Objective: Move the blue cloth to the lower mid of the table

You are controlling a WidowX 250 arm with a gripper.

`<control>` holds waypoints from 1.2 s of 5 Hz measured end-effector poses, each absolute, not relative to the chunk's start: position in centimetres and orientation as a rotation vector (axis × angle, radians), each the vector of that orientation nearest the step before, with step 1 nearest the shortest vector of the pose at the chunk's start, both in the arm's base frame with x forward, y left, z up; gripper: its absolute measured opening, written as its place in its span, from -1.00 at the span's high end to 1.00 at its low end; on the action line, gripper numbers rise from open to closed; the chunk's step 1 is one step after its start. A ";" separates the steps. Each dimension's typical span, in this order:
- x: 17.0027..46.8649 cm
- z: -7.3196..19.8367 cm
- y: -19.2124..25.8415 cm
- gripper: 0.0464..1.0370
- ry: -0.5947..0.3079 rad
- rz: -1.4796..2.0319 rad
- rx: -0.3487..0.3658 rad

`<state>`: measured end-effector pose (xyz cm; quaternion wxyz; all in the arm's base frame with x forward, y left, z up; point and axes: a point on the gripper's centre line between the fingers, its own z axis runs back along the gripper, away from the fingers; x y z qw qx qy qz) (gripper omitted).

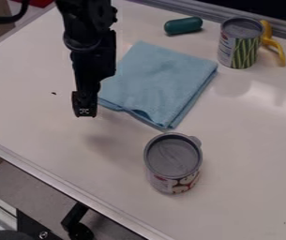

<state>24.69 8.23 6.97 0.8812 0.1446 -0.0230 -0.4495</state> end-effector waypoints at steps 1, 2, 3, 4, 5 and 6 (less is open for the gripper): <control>24.3 6.4 8.0 -0.93 -0.028 -0.930 0.276; 25.9 6.9 7.3 -0.93 -0.015 -0.806 0.201; 28.3 8.8 7.3 -0.83 -0.073 -0.633 0.155; 29.6 9.6 7.4 -0.37 -0.116 -0.541 0.132; 31.1 8.9 6.9 0.23 -0.116 -0.420 0.099; 32.5 8.6 6.3 0.71 -0.114 -0.334 0.083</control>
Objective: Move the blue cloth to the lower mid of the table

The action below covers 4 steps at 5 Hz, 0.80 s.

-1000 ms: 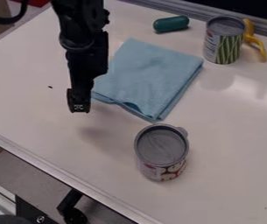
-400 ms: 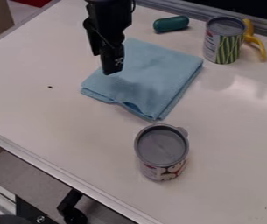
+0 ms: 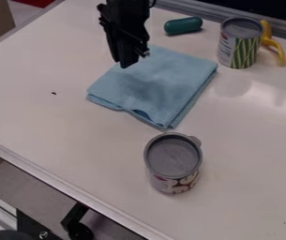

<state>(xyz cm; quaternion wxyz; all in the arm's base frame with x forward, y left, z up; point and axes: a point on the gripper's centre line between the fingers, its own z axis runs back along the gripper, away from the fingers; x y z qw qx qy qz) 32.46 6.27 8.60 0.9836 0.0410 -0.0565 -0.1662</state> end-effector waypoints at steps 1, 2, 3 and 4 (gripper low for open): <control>33.5 7.2 5.3 0.97 -0.116 -0.244 0.083; 34.2 5.6 4.9 0.99 -0.124 -0.192 0.080; 34.8 4.1 4.4 0.99 -0.105 -0.217 0.096; 35.3 3.8 4.1 0.99 -0.148 -0.197 0.081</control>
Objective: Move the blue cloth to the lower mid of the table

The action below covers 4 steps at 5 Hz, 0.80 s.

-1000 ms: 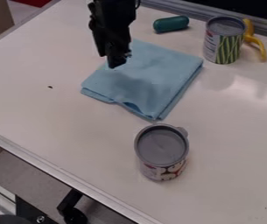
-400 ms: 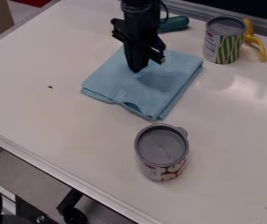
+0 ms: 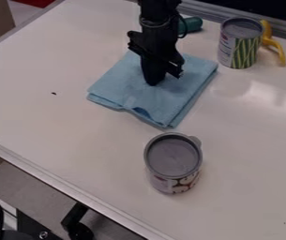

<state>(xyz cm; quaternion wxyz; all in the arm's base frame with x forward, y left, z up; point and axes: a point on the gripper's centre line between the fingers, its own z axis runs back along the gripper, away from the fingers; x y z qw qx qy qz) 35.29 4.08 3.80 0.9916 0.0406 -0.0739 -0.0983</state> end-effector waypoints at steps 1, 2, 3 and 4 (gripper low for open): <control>35.0 3.4 4.9 0.99 -0.152 -0.203 0.117; 34.5 3.2 5.7 0.99 -0.146 -0.200 0.115; 32.7 3.3 6.6 0.99 -0.120 -0.208 0.113; 31.0 3.3 7.0 0.99 -0.109 -0.211 0.111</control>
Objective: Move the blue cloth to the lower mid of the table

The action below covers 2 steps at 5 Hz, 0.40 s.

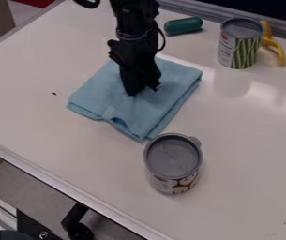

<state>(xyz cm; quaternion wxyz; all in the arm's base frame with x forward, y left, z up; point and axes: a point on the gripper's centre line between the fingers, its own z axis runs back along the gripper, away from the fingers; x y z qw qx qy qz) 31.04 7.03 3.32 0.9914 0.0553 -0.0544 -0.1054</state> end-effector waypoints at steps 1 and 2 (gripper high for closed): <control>29.1 3.3 6.8 0.99 -0.094 -0.208 0.106; 27.8 3.2 6.7 0.99 -0.073 -0.181 0.137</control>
